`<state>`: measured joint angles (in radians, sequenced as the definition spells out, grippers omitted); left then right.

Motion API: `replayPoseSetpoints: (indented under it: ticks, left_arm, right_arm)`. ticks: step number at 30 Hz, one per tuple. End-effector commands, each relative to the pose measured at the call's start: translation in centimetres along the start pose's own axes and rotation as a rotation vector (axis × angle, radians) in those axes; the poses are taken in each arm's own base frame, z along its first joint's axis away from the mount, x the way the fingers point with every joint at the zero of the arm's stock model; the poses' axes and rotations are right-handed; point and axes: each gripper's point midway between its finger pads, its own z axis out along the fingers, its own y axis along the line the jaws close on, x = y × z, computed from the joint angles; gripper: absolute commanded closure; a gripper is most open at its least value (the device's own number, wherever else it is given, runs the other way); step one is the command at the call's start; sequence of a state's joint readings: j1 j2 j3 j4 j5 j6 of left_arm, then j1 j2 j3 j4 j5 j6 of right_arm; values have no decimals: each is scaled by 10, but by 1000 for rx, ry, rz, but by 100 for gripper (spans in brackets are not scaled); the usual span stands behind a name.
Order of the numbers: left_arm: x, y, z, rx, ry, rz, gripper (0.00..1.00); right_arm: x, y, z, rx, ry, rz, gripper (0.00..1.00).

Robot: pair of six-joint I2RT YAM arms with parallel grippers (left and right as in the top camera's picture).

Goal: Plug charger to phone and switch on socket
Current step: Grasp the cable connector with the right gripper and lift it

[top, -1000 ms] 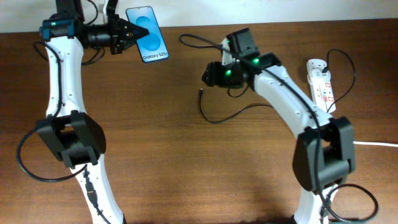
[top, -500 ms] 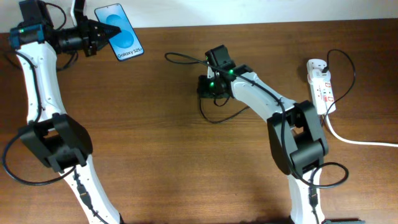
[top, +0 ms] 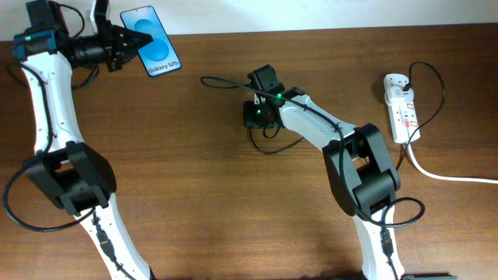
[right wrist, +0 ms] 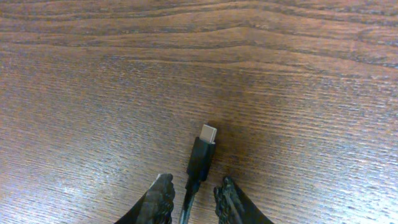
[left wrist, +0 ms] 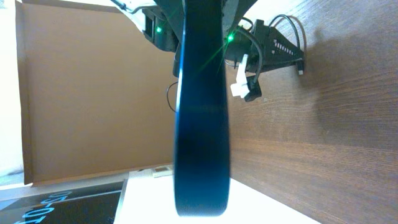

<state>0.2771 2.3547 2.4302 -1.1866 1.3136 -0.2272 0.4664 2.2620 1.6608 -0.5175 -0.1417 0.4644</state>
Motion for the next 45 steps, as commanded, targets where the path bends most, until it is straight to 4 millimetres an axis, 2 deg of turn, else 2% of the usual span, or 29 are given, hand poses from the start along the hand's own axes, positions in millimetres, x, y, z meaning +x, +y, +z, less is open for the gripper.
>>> replayPoseSetpoints:
  ticks: [1, 3, 9, 10, 14, 15, 17, 20, 24, 27, 31, 33, 38, 42, 45]
  left_arm:
    - [1, -8, -1, 53, 10, 16, 100]
    - [1, -8, -1, 53, 11, 16, 100]
    - [2, -8, 0, 54, 12, 16, 100]
    - [2, -8, 1, 54, 14, 16, 100]
    - [6, -12, 8, 63, 31, 19, 100]
    - [7, -13, 12, 65, 38, 20, 100]
    - [10, -15, 19, 69, 53, 24, 100]
    - [15, -19, 28, 74, 74, 29, 100]
    - [20, -27, 37, 105, 97, 36, 100]
    - [23, -37, 38, 160, 113, 43, 100]
    - [24, -51, 35, 241, 129, 65, 100]
    - [26, -54, 37, 260, 136, 73, 100]
    - [30, -58, 46, 265, 155, 93, 100]
    - [31, -61, 54, 269, 165, 129, 100]
    - [28, -55, 56, 230, 157, 99, 100]
  right_arm:
    - [9, -8, 12, 33, 19, 1, 80]
    - [11, -9, 15, 36, 26, 14, 84]
    - [18, -13, 19, 44, 42, 45, 84]
    - [19, -13, 19, 44, 46, 45, 96]
    - [16, -11, 11, 37, 43, 46, 96]
    - [11, -8, 3, 19, 34, 40, 96]
    - [-4, 14, -28, -104, 7, -58, 96]
    - [-23, 40, -89, -296, -44, -170, 96]
    - [-27, 50, -151, -473, -64, -240, 96]
    - [-23, 61, -183, -624, -51, -253, 96]
    - [-10, 85, -207, -818, 5, -269, 96]
    - [-2, 95, -211, -861, 29, -278, 96]
    - [8, 115, -213, -896, 78, -256, 96]
    - [9, 127, -217, -924, 93, -231, 96]
    - [6, 131, -220, -938, 87, -218, 96]
